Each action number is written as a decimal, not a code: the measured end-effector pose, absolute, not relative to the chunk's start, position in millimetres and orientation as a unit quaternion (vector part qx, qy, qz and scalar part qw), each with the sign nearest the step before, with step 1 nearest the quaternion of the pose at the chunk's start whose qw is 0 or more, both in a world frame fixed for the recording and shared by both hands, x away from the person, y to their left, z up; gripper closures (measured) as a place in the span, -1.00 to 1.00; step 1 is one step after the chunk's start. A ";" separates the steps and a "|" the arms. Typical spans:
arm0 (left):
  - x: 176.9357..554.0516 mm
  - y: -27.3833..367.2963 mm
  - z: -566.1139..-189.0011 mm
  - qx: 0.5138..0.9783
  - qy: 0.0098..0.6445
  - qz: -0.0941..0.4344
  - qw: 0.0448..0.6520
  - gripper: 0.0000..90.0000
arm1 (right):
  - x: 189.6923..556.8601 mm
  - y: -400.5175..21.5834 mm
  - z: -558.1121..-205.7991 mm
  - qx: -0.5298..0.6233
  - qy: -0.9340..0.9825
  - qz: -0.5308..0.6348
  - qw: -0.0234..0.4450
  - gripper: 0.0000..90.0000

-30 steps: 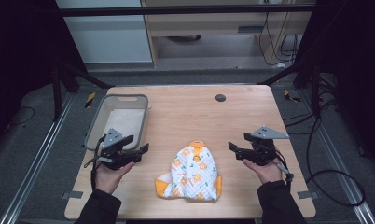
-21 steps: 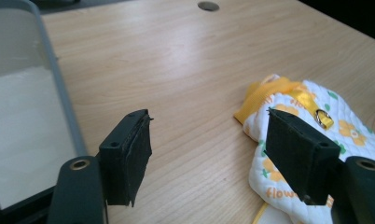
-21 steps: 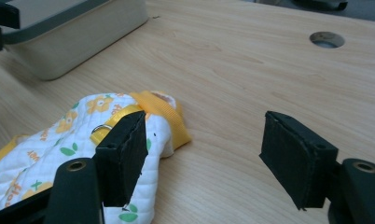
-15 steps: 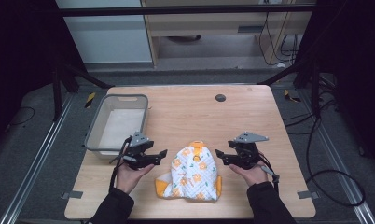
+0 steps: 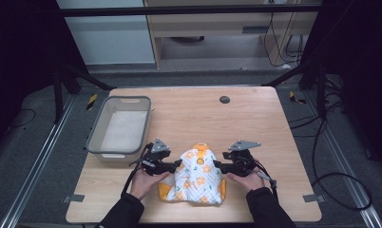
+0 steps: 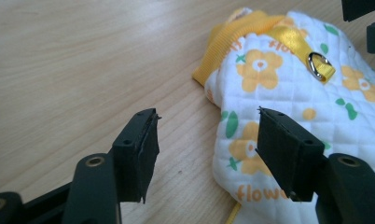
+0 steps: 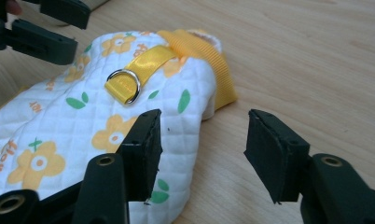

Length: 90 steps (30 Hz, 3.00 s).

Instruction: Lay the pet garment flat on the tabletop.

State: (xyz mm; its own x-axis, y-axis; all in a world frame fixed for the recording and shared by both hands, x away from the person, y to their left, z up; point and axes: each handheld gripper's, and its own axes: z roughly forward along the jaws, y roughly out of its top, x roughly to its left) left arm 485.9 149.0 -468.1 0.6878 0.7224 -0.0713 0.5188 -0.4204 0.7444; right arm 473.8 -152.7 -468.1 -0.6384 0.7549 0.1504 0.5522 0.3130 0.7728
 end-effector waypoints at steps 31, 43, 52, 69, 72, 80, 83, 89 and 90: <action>472.0 144.0 -464.1 0.847 0.342 0.070 0.401 0.92 | 467.2 -147.3 -465.8 0.372 0.820 0.430 0.068 0.96; 435.3 153.7 -408.7 0.826 0.304 0.125 0.458 0.92 | 434.7 -159.9 -427.1 0.340 0.793 0.495 0.103 0.96; 475.0 139.4 -389.9 0.798 0.336 0.206 0.455 0.91 | 472.8 -152.8 -410.2 0.385 0.745 0.522 0.156 0.94; 491.9 171.7 -412.3 0.772 0.403 0.222 0.438 -0.15 | 480.2 -169.7 -426.6 0.400 0.754 0.459 0.248 0.29; 476.8 178.2 -420.4 0.796 0.383 0.219 0.415 -0.19 | 466.6 -180.9 -428.2 0.396 0.760 0.459 0.233 0.20; 454.6 188.4 -454.3 0.821 0.373 0.203 0.382 -0.21 | 442.0 -190.4 -449.2 0.385 0.781 0.449 0.200 0.07; 455.9 188.6 -465.3 0.824 0.381 0.191 0.374 -0.21 | 440.8 -187.9 -459.1 0.384 0.789 0.442 0.188 0.06; 461.4 184.7 -474.4 0.832 0.381 0.188 0.357 -0.15 | 444.1 -174.5 -474.1 0.375 0.804 0.428 0.170 0.08; 462.9 183.0 -476.6 0.835 0.381 0.186 0.352 -0.14 | 444.4 -172.3 -475.4 0.374 0.806 0.428 0.166 0.09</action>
State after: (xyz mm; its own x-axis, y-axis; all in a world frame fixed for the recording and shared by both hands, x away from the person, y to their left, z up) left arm 462.9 183.0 -476.6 0.6411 0.7663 0.0423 0.5047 -0.4624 0.7290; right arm 444.4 -172.3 -475.4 -0.6653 0.7448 0.0521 0.4605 0.3543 0.8139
